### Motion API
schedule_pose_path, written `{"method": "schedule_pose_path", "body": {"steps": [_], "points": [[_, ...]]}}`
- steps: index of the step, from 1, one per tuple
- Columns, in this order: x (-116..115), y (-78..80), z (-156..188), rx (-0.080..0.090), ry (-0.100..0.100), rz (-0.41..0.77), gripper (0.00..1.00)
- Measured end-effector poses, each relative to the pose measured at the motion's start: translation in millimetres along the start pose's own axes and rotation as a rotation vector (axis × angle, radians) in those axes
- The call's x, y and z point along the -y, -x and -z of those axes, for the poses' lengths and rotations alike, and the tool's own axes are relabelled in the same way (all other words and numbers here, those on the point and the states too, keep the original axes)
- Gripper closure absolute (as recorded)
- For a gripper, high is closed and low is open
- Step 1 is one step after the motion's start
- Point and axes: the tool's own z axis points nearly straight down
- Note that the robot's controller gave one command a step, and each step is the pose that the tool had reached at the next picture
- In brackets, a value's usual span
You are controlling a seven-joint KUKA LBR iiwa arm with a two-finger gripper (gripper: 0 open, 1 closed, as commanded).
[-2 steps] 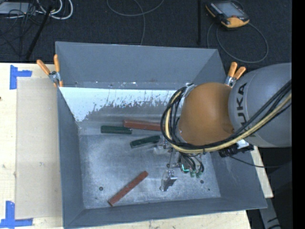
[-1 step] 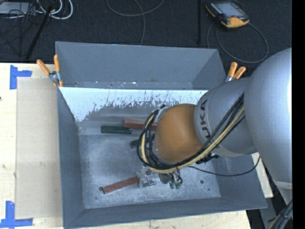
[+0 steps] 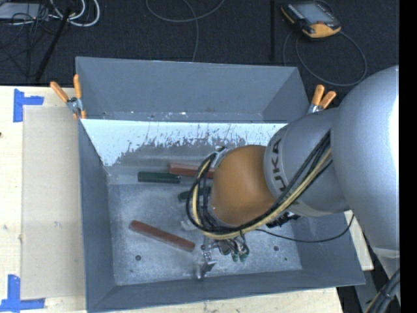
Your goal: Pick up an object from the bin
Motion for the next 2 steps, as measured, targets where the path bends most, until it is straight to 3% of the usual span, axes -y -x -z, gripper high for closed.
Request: {"method": "schedule_pose_path", "body": {"steps": [1, 2], "points": [[-0.1, -1.0, -0.6, -0.004, 0.001, -0.003, 1.00], [0.3, -2.8, -2.4, -0.009, 0.000, -0.004, 0.00]]}}
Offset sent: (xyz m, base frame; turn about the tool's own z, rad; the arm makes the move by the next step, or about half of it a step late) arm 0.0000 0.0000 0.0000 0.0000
